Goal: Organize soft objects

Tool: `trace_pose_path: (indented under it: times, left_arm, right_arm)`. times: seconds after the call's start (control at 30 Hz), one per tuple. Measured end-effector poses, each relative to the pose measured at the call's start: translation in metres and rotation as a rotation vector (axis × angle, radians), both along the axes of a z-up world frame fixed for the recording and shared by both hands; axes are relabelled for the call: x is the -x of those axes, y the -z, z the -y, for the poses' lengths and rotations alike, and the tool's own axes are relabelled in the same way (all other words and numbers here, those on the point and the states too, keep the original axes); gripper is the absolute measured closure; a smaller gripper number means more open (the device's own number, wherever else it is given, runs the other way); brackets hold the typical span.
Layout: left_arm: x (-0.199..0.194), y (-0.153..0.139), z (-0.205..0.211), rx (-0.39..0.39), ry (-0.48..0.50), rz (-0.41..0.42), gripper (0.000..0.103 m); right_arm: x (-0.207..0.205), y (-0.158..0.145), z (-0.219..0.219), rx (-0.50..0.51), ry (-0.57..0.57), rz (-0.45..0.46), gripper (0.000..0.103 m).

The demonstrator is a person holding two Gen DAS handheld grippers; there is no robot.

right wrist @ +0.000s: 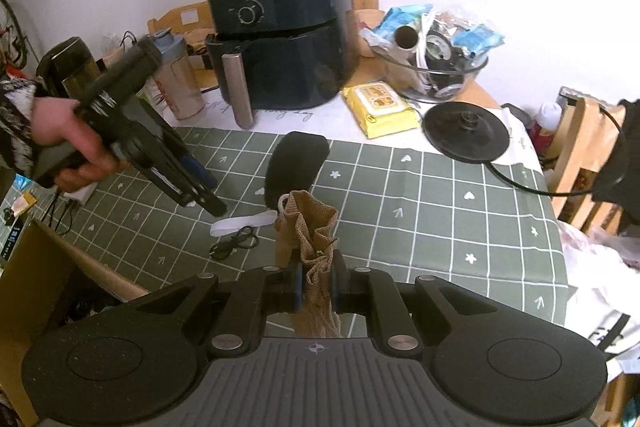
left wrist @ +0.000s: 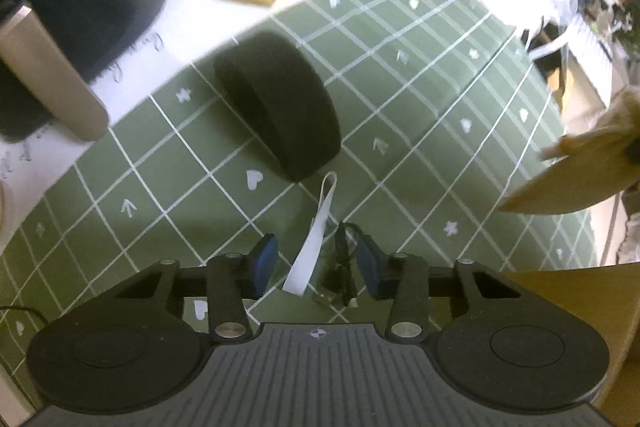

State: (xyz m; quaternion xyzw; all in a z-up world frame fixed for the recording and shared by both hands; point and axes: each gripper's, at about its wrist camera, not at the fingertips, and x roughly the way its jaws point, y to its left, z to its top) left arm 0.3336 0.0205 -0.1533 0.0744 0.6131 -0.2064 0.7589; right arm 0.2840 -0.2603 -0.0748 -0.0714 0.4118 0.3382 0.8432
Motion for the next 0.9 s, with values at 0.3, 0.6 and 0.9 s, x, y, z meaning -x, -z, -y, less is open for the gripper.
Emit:
trace_pose_path:
  times: [0.3,0.6,0.9]
  left_arm:
    - [-0.006,0.034,0.013,-0.081,0.059,-0.038,0.084]
    - [-0.001,0.037,0.017,-0.092,0.070,-0.032,0.095]
    - [0.013,0.006,0.000,-0.080,0.013,0.046,0.098]
  right_arm:
    - [0.005,0.000,0.013,-0.002,0.050,-0.008,0.088]
    - [0.008,-0.002,0.019,-0.012,0.073,-0.010,0.088]
    - [0.009,-0.007,0.018,-0.029,0.066,-0.009,0.088]
